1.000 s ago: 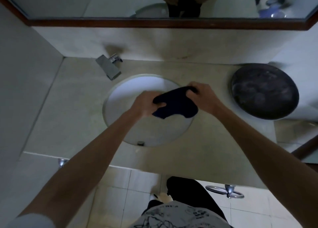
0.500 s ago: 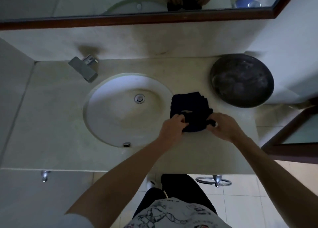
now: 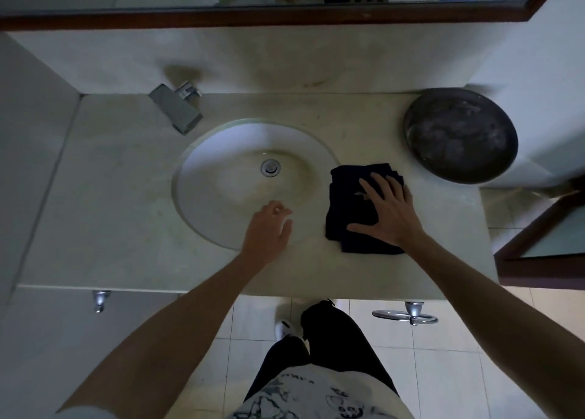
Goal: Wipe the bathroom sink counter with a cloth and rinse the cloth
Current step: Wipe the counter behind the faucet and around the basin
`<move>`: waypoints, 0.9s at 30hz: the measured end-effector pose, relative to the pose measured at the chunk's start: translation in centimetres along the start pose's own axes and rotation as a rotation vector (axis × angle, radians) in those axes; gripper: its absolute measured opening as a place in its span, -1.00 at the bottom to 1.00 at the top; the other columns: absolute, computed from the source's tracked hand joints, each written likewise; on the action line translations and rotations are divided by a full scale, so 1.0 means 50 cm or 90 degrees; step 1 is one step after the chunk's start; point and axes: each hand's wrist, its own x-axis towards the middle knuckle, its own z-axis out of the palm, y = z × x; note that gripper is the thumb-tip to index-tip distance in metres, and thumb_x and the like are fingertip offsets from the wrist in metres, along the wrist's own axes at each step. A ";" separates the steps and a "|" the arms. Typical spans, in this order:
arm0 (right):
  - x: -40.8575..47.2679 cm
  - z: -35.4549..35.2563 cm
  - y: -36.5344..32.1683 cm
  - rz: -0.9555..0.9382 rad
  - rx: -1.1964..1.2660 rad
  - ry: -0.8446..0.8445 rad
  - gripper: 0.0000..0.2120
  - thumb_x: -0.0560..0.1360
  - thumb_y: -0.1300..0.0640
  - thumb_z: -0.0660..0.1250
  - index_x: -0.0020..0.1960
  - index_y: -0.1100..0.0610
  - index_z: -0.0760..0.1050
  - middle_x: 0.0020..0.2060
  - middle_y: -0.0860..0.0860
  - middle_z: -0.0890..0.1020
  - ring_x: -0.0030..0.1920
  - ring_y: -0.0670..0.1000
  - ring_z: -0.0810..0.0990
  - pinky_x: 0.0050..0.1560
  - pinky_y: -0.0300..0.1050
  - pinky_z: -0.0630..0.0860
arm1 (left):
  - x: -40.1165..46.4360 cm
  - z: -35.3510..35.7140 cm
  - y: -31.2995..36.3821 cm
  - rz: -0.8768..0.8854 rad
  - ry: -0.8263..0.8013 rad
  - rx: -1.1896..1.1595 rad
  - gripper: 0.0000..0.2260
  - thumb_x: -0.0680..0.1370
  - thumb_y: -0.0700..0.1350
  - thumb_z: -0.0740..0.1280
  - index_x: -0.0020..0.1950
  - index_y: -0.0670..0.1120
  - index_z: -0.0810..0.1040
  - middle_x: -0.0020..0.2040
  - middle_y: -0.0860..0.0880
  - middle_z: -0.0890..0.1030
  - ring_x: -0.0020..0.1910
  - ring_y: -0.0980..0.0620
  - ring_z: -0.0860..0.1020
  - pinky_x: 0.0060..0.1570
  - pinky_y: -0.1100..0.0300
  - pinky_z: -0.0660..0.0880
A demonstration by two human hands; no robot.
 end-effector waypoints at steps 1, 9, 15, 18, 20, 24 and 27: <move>0.010 0.003 0.004 -0.005 0.001 -0.008 0.08 0.27 -0.66 0.09 0.62 -0.09 0.02 0.59 0.05 0.14 0.55 0.25 0.11 0.49 0.37 0.08 | -0.010 0.001 -0.032 -0.037 -0.001 0.025 -0.69 0.60 -0.02 0.18 0.19 -0.10 0.61 0.18 -0.11 0.54 0.08 -0.11 0.57 0.10 0.00 0.48; 0.045 0.032 -0.019 0.060 0.059 0.067 -0.18 0.48 -0.51 -0.02 0.60 -0.07 0.12 0.56 0.03 0.24 0.56 0.20 0.12 0.53 0.32 -0.03 | -0.051 0.019 -0.090 -0.177 0.017 0.062 -0.63 0.59 0.03 0.09 0.09 -0.10 0.63 0.12 -0.08 0.54 0.02 -0.09 0.57 0.06 0.01 0.48; 0.070 0.069 -0.036 0.115 0.023 0.110 -0.32 0.59 -0.36 0.01 0.59 -0.03 0.17 0.54 0.06 0.27 0.56 0.18 0.14 0.53 0.30 0.03 | -0.051 0.014 -0.085 -0.188 0.013 0.056 -0.78 0.59 -0.06 0.22 -0.01 -0.11 0.63 0.05 -0.07 0.56 -0.15 -0.08 0.56 -0.08 0.06 0.49; 0.125 0.053 -0.020 0.116 0.019 0.117 -0.34 0.60 -0.34 0.00 0.59 -0.04 0.17 0.54 0.06 0.27 0.55 0.17 0.15 0.53 0.29 0.03 | -0.049 0.023 -0.093 -0.183 0.004 0.064 -0.67 0.56 0.00 0.11 -0.05 -0.10 0.63 0.01 -0.04 0.55 -0.20 -0.05 0.56 -0.12 0.09 0.47; 0.185 0.037 -0.012 0.128 0.023 0.118 -0.34 0.60 -0.34 -0.02 0.60 -0.05 0.15 0.55 0.06 0.26 0.56 0.17 0.14 0.54 0.28 0.01 | -0.050 0.023 -0.092 -0.181 0.003 0.071 -0.69 0.55 0.00 0.12 -0.08 -0.09 0.63 0.00 -0.03 0.55 -0.23 -0.05 0.55 -0.15 0.10 0.47; 0.317 0.005 -0.011 0.139 0.021 0.110 -0.33 0.60 -0.35 -0.03 0.61 -0.05 0.11 0.57 0.04 0.21 0.58 0.17 0.10 0.54 0.29 -0.01 | -0.048 0.021 -0.091 -0.163 0.012 0.080 -0.72 0.54 -0.02 0.16 -0.13 -0.08 0.63 -0.03 -0.03 0.57 -0.30 -0.06 0.55 -0.21 0.09 0.49; 0.413 -0.019 -0.012 0.128 0.026 0.106 -0.32 0.59 -0.36 -0.03 0.61 -0.04 0.12 0.58 0.05 0.21 0.58 0.17 0.09 0.54 0.29 -0.02 | -0.044 0.026 -0.093 -0.167 0.013 0.088 -0.73 0.53 -0.02 0.16 -0.15 -0.08 0.62 -0.05 -0.02 0.57 -0.33 -0.06 0.54 -0.26 0.09 0.50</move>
